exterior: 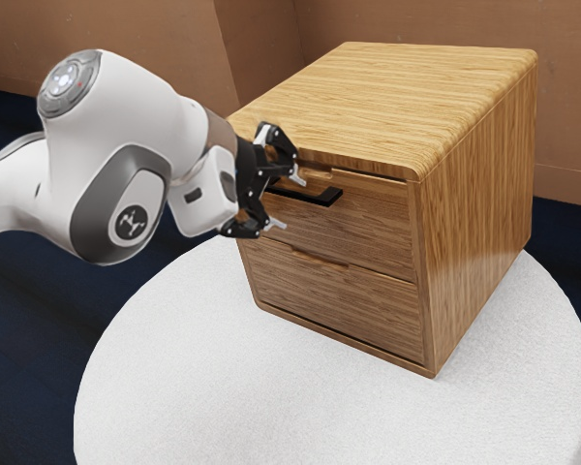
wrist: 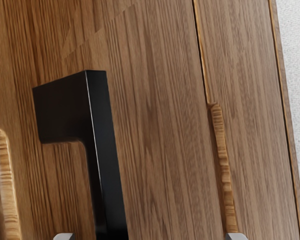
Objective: Pull the drawer handle with one arm to open the drawer
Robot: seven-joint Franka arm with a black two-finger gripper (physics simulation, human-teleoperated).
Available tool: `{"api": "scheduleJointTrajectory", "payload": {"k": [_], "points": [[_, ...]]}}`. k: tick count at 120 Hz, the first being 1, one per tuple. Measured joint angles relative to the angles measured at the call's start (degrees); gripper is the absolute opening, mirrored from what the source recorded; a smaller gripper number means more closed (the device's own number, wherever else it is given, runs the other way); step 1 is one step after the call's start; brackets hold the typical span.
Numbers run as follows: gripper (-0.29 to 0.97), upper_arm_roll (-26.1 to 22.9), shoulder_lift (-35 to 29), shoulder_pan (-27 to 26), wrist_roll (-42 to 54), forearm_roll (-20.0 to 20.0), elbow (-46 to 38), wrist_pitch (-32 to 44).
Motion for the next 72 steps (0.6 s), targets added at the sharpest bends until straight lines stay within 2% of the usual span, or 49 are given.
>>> {"api": "scheduleJointTrajectory", "payload": {"k": [26, 50, 72], "points": [[0.37, -0.02, 0.15, -0.03, 0.12, -0.08, 0.00, -0.04], [0.24, 0.05, 0.01, -0.01, 0.19, 0.01, 0.00, -0.10], [0.20, 0.07, -0.08, 0.02, 0.22, 0.00, -0.12, -0.18]]}}
